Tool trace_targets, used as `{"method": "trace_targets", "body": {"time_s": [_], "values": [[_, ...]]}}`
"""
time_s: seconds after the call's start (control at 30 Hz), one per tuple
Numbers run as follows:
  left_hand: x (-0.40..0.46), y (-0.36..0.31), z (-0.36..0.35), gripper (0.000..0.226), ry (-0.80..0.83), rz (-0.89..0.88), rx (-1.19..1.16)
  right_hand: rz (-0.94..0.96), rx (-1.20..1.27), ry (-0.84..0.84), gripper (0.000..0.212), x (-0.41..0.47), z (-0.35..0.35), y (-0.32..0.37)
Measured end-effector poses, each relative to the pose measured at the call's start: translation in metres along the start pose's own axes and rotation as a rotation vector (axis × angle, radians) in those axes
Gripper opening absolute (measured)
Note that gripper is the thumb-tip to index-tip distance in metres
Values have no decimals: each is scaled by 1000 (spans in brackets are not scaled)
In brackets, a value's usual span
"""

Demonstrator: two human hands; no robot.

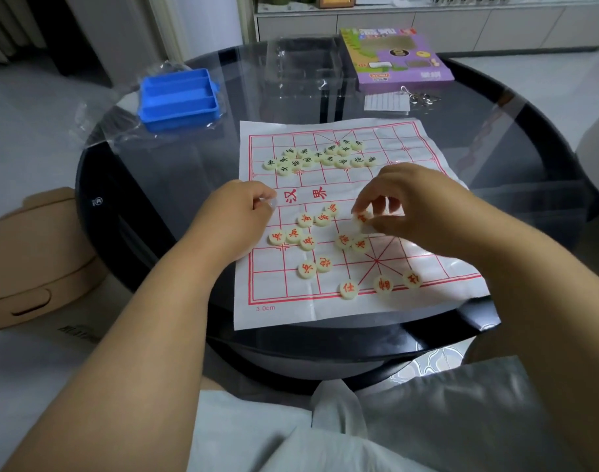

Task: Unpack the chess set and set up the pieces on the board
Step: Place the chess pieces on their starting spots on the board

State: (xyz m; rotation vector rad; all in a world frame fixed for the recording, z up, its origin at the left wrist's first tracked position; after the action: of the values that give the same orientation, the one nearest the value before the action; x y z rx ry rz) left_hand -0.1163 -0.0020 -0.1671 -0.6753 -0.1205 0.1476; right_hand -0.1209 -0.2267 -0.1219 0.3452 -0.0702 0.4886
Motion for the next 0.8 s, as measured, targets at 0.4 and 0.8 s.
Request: {"method": "trace_targets", "body": {"time_s": [0.4, 0.8], "values": [[0, 1, 1, 30, -8, -1, 11, 165, 35, 98, 25, -25, -33, 43], [2, 0, 1, 30, -3, -7, 5, -42, 139, -14, 22, -18, -6, 14]]}}
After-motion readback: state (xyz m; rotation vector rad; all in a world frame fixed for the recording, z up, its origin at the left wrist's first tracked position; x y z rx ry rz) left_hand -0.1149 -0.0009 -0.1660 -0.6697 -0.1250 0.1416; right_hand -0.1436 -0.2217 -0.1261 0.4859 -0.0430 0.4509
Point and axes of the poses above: each hand's wrist, its own x-axis towards the middle knuckle, its own z-axis out of the back of the hand, y = z × x, the point moved 1 cm from there along x, towards the middle knuckle, and after that the axes turned 9 degrees about -y, right-handed, at the moved point
